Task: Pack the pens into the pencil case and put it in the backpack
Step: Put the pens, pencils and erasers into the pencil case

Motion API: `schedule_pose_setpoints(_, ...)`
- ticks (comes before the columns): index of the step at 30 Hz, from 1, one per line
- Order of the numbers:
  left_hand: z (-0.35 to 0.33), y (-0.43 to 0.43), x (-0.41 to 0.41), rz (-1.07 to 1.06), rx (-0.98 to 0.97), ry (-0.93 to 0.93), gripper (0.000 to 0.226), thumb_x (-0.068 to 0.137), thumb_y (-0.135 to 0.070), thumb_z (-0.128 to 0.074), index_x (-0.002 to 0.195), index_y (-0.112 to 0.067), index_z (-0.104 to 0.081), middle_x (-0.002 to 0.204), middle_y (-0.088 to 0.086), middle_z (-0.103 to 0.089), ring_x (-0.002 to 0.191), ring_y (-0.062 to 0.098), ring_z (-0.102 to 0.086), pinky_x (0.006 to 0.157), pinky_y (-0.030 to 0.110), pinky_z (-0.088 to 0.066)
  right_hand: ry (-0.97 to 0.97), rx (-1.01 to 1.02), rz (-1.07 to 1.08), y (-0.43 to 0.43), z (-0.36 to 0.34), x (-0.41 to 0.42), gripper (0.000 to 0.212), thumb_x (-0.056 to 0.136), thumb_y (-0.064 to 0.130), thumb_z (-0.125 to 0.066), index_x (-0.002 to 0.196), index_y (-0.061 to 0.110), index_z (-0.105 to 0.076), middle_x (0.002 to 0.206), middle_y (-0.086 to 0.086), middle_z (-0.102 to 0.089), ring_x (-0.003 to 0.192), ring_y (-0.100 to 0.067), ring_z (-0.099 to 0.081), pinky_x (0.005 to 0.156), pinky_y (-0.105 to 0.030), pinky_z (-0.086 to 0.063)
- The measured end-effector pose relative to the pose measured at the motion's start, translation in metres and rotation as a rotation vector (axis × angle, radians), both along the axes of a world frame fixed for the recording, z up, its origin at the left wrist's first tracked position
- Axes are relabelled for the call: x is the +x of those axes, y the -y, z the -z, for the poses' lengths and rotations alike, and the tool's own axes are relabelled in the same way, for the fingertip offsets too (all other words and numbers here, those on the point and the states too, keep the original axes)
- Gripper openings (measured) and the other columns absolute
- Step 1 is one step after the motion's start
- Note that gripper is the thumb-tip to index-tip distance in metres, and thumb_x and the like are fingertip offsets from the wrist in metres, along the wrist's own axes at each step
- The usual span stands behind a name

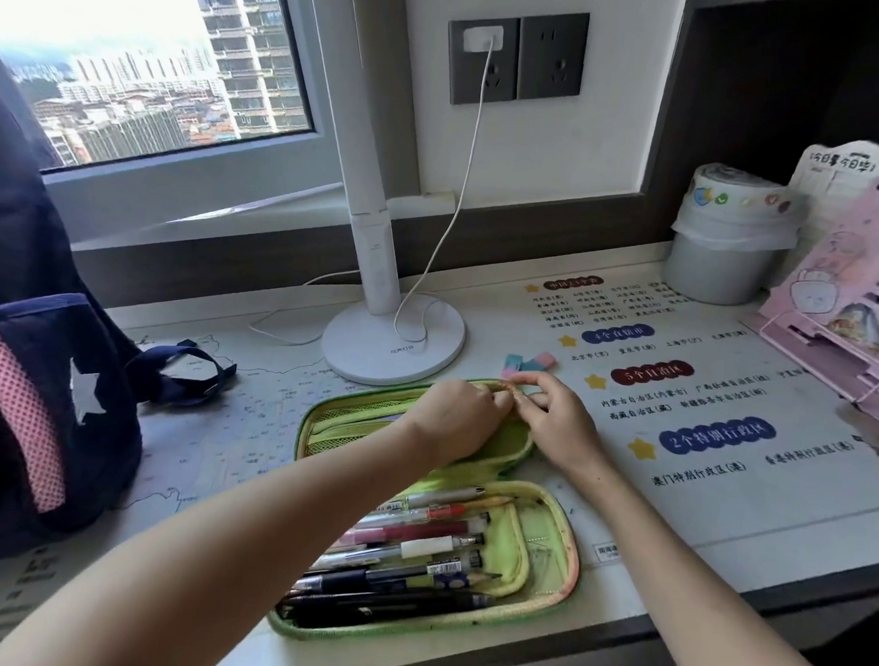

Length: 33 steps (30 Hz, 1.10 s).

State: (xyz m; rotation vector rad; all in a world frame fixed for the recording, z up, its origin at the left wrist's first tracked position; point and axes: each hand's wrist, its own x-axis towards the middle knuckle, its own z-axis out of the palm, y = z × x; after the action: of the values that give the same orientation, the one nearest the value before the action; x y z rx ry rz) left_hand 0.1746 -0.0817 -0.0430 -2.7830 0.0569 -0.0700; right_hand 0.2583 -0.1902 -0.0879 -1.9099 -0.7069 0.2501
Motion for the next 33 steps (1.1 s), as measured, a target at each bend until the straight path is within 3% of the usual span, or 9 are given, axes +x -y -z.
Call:
schedule_pose_setpoints(5, -0.005, 0.010, 0.004, -0.152, -0.237, -0.003, 0.026, 0.095, -0.010, -0.035, 0.116, 0.001, -0.044, 0.107, 0.017, -0.062, 0.094, 0.037, -0.060, 0.073, 0.040, -0.046, -0.013, 0.023, -0.001, 0.001, 0.000, 0.000, 0.019, 0.092, 0.027, -0.055, 0.110, 0.022, -0.060, 0.094, -0.004, -0.073, 0.089, -0.021, -0.067, 0.082, -0.043, -0.052)
schedule_pose_setpoints(12, -0.015, 0.010, 0.000, -0.368, -0.469, 0.163, 0.008, 0.090, -0.005, -0.044, 0.088, -0.003, -0.052, 0.091, 0.019, -0.064, 0.080, 0.035, -0.060, 0.060, 0.036, -0.040, 0.070, -0.005, -0.045, 0.004, 0.001, -0.003, 0.024, 0.093, 0.026, -0.051, 0.116, 0.025, -0.055, 0.103, -0.003, -0.071, 0.093, -0.018, -0.065, 0.082, -0.041, -0.051)
schedule_pose_setpoints(17, -0.011, -0.005, -0.037, -0.392, -0.516, 0.374, 0.013, 0.089, -0.009, -0.044, 0.079, -0.009, -0.036, 0.077, 0.015, -0.061, 0.067, 0.033, -0.054, 0.054, 0.033, -0.032, 0.180, -0.044, -0.077, 0.003, 0.004, -0.003, 0.025, 0.095, 0.020, -0.046, 0.119, 0.021, -0.052, 0.074, 0.009, -0.059, 0.057, -0.004, -0.047, 0.058, -0.029, -0.038)
schedule_pose_setpoints(23, 0.004, -0.067, -0.109, -0.646, -0.570, 0.555, 0.018, 0.093, -0.017, -0.045, 0.078, -0.008, -0.040, 0.063, 0.002, -0.046, 0.060, 0.025, -0.046, 0.052, 0.032, -0.027, 0.252, -0.078, -0.075, 0.003, 0.003, -0.004, 0.026, 0.095, 0.018, -0.045, 0.120, 0.020, -0.053, 0.091, -0.001, -0.067, 0.057, -0.007, -0.049, 0.057, -0.026, -0.038)
schedule_pose_setpoints(27, 0.011, -0.089, -0.132, -0.672, -0.681, 0.533, 0.021, 0.091, -0.026, -0.053, 0.079, -0.010, -0.046, 0.064, -0.002, -0.050, 0.061, 0.020, -0.047, 0.049, 0.029, -0.030, 0.300, -0.021, 0.004, 0.004, 0.000, -0.005, 0.014, 0.094, 0.020, -0.049, 0.101, 0.024, -0.061, 0.068, 0.009, -0.059, 0.049, -0.001, -0.043, 0.047, -0.021, -0.030)
schedule_pose_setpoints(29, 0.008, -0.088, -0.132, -0.605, -0.695, 0.549, 0.019, 0.089, -0.028, -0.055, 0.084, -0.012, -0.045, 0.065, -0.003, -0.050, 0.061, 0.018, -0.047, 0.048, 0.027, -0.029, 0.394, -0.034, 0.103, 0.002, -0.005, 0.009, 0.017, 0.095, 0.018, -0.048, 0.095, 0.018, -0.065, 0.076, 0.005, -0.064, 0.065, -0.010, -0.055, 0.055, -0.026, -0.042)
schedule_pose_setpoints(30, 0.004, -0.087, -0.132, -0.572, -0.696, 0.564, 0.017, 0.088, -0.028, -0.056, 0.088, -0.014, -0.046, 0.067, -0.002, -0.052, 0.063, 0.019, -0.048, 0.050, 0.027, -0.030, 0.468, -0.131, 0.131, 0.001, -0.009, 0.020, 0.021, 0.095, 0.015, -0.047, 0.105, 0.012, -0.065, 0.096, -0.002, -0.067, 0.085, -0.018, -0.059, 0.072, -0.033, -0.049)
schedule_pose_setpoints(32, -0.004, -0.084, -0.130, -0.506, -0.691, 0.584, 0.012, 0.088, -0.025, -0.057, 0.092, -0.016, -0.050, 0.073, -0.001, -0.054, 0.069, 0.019, -0.050, 0.053, 0.028, -0.032, 0.566, -0.455, 0.061, -0.004, -0.017, 0.043, 0.039, 0.093, 0.009, -0.048, 0.131, 0.010, -0.050, 0.134, -0.003, -0.053, 0.123, -0.025, -0.045, 0.103, -0.040, -0.036)
schedule_pose_setpoints(33, -0.008, -0.082, -0.130, -0.462, -0.684, 0.585, 0.009, 0.088, -0.022, -0.058, 0.091, -0.015, -0.053, 0.075, -0.001, -0.055, 0.070, 0.018, -0.050, 0.054, 0.026, -0.034, 0.583, -0.589, -0.014, -0.006, -0.022, 0.052, 0.044, 0.092, 0.009, -0.049, 0.136, 0.013, -0.044, 0.139, -0.001, -0.048, 0.129, -0.023, -0.039, 0.108, -0.040, -0.030)
